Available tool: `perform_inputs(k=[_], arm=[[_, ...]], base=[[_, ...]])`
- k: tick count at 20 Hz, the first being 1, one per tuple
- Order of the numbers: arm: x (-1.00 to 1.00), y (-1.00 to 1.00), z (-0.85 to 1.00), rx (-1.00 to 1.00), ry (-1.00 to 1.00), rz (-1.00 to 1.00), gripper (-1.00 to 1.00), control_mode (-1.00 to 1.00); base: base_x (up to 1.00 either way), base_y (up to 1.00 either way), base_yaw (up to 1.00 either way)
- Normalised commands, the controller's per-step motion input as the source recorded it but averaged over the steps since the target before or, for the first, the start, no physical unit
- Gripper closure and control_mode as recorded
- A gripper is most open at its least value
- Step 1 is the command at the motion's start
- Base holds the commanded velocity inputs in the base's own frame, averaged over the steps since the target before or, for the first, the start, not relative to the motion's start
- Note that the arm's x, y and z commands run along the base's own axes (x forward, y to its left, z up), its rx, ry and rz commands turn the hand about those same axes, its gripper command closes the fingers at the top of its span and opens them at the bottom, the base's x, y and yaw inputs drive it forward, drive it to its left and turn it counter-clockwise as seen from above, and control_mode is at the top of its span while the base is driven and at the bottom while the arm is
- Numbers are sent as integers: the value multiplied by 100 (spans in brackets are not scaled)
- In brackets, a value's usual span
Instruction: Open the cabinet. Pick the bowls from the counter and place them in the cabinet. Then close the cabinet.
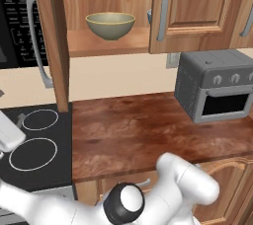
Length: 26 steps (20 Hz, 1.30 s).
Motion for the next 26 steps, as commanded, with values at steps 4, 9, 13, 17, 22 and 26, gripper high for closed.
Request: perform_inputs(k=[4,9,13,17,22,26], arm=[[3,0,0,0,-11,-17,-100,-100],[0,0,0,0,-16,-21,-100,-100],[0,-3,11,0,-16,-18,-100,-100],[0,-24,31,10,0,-2,-100,-100],[-6,-13,39,19,21,0,-100,-100],[-5,-12,23,23,28,2,-100,-100]], base=[[0,0,0],[0,0,0],[0,0,0],[0,0,0],[0,0,0],[0,0,0]])
